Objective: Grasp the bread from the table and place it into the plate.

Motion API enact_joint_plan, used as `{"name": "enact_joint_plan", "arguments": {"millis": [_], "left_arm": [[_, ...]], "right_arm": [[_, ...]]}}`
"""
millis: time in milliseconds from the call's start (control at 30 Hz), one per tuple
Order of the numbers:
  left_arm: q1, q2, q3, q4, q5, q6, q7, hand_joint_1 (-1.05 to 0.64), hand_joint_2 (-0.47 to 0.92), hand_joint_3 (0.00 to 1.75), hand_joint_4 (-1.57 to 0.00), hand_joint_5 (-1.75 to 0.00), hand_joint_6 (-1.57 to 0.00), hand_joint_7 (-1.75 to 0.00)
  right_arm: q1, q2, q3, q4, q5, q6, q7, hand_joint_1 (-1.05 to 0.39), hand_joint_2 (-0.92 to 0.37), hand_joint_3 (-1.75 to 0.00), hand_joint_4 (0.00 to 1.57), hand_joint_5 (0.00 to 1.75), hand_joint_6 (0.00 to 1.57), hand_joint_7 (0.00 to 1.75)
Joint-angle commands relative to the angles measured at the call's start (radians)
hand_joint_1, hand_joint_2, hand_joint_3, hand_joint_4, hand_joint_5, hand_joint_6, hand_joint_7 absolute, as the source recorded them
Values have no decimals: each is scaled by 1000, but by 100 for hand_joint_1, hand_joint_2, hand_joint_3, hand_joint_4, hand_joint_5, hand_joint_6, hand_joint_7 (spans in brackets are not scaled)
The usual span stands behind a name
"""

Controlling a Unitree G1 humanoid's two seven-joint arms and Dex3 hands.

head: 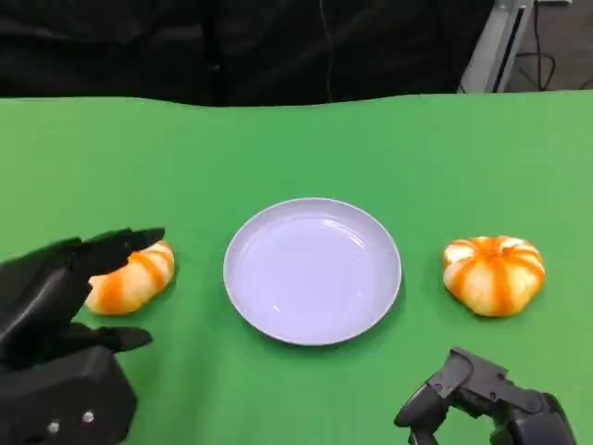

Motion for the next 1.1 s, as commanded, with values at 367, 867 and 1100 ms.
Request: {"name": "enact_joint_plan", "arguments": {"millis": [367,867,1100], "left_arm": [[-309,33,-236,419,291,153,112,-52,91,0,-4,-9,-21,0],[-674,-69,-447,1063,285,194,183,-44,92,2,-12,-13,-24,-2],[-710,-95,-458,1253,209,78,274,-28,92,3,-68,-50,-77,-9]], "right_arm": [[7,6,7,-11,-8,6,-13,-8,-35,-129,70,161,77,132],[18,5,13,-21,-16,4,-19,-8,-36,-127,71,160,78,131],[21,8,18,-23,-28,2,-26,-8,-35,-129,71,160,78,131]]}}
